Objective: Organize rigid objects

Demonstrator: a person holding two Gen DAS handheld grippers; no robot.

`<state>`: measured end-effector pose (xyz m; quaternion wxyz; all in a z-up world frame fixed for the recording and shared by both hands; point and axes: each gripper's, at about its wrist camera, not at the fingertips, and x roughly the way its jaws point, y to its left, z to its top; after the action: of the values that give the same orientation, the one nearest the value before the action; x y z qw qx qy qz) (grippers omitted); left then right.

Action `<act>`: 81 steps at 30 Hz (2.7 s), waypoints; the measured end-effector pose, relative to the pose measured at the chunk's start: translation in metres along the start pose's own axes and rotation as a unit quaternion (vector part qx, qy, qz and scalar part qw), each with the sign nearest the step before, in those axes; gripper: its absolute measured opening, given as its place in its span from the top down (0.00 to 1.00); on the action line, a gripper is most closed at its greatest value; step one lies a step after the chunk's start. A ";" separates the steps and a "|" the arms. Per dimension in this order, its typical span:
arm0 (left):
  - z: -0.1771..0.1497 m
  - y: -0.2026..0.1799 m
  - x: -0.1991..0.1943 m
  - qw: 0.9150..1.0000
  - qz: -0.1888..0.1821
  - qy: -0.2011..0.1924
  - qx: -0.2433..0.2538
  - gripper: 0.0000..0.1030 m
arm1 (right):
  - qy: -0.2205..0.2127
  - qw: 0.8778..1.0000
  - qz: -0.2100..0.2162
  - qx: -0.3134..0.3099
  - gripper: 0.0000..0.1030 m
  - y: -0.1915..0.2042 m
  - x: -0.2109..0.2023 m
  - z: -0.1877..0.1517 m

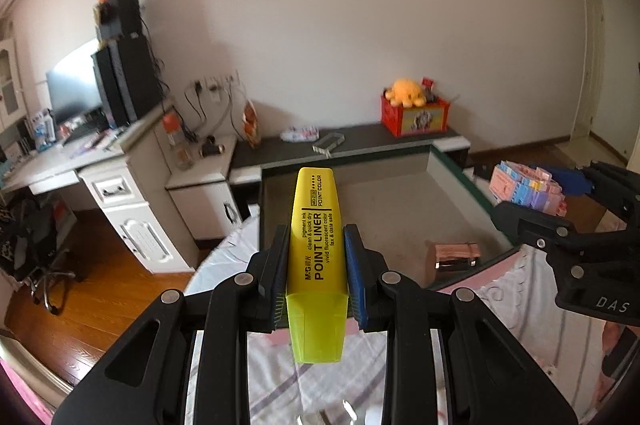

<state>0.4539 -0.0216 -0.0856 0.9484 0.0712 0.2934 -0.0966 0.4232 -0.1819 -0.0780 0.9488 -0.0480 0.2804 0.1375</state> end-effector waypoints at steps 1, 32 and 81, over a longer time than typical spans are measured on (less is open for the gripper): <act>0.000 -0.002 0.012 1.000 0.000 0.010 0.002 0.74 | 0.014 1.000 0.000 0.002 0.38 -0.003 0.012 0.000; -0.015 0.017 0.018 0.998 0.055 0.005 -0.034 0.13 | 0.060 0.998 -0.005 -0.004 0.14 0.009 0.057 -0.002; -0.109 -0.017 -0.260 0.988 0.056 -0.140 -0.042 0.00 | -0.115 0.988 -0.100 0.031 0.12 0.068 -0.235 -0.091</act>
<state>0.1799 0.0197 -0.0279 0.9862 0.0336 0.1567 -0.0403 0.1675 -0.1867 -0.0269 0.9847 -0.0297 0.1674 0.0378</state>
